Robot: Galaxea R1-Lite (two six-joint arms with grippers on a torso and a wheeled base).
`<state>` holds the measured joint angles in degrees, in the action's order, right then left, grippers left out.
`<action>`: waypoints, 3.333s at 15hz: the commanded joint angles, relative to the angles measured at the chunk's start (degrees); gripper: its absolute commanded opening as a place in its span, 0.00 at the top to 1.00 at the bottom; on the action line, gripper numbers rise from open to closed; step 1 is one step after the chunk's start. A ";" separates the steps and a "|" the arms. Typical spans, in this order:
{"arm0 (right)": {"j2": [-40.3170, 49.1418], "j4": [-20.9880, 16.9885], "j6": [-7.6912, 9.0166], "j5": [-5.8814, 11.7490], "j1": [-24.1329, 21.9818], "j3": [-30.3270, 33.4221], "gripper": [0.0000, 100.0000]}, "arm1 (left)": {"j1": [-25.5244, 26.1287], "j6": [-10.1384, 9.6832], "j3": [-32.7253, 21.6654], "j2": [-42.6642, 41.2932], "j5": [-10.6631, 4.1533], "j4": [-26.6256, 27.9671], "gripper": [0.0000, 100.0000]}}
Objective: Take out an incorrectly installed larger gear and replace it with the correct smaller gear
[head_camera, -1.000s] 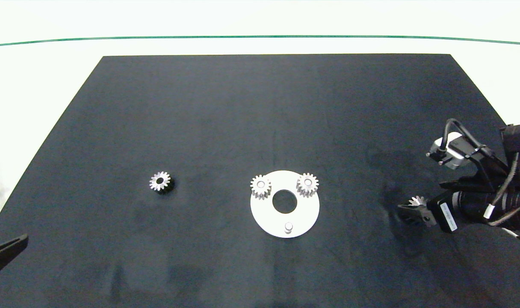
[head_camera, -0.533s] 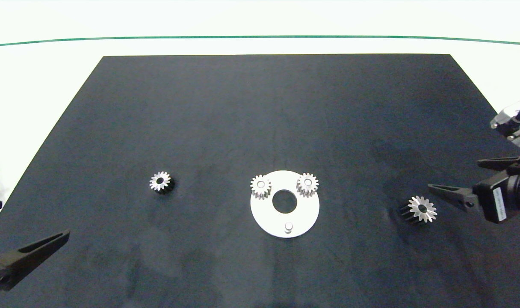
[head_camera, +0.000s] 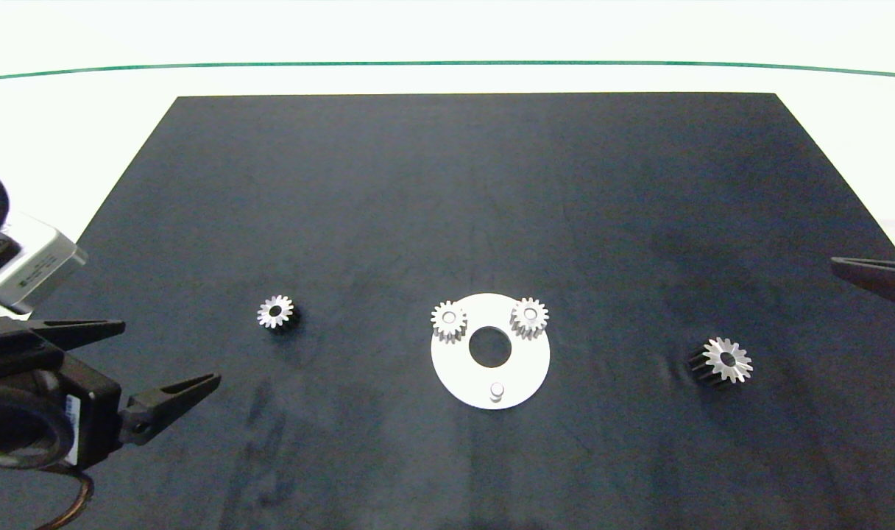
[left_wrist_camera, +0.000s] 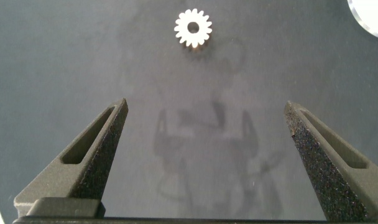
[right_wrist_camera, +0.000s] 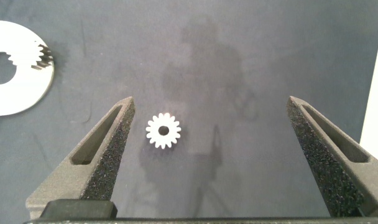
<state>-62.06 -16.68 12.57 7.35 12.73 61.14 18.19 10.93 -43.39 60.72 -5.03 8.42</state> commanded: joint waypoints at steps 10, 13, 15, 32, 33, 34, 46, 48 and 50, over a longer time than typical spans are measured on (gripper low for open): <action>2.65 -1.34 0.00 -0.23 -0.86 0.56 0.00 | 0.18 -0.30 -2.23 18.47 -0.33 -11.32 0.00; 2.65 -1.34 0.00 -0.32 -0.77 0.48 0.00 | -0.61 -0.21 -4.25 21.63 -0.41 -12.29 0.00; 2.65 -1.34 0.00 -0.32 -0.77 0.48 0.00 | -1.31 -0.12 -5.31 23.48 -0.41 -12.64 0.00; 2.91 -1.34 -0.44 -0.50 -0.77 -0.32 0.00 | -3.42 -0.12 -6.62 30.68 -0.41 -17.04 0.00; 2.91 -1.34 -0.44 -0.50 -0.77 -0.32 0.00 | -3.33 -0.12 -6.89 30.77 -0.41 -16.95 0.00; 2.91 -1.34 -0.53 -0.50 -0.77 -0.32 0.00 | -3.33 -0.12 -7.06 31.04 -0.41 -16.95 0.00; 3.26 -1.34 -0.53 -0.50 -0.77 -0.84 0.00 | -3.51 -0.21 -7.41 31.48 -0.50 -16.86 0.17; 3.26 -1.34 -0.53 -0.50 -0.77 -0.84 0.00 | -3.51 -0.30 -7.33 31.48 -0.50 -16.77 0.22; 3.26 -1.34 -0.53 -0.50 -0.77 -0.84 0.00 | -3.33 -0.30 -7.33 31.48 -0.50 -16.77 0.26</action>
<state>-58.71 -17.91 11.93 6.83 11.92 60.28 14.77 10.58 -50.74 92.22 -5.49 -8.31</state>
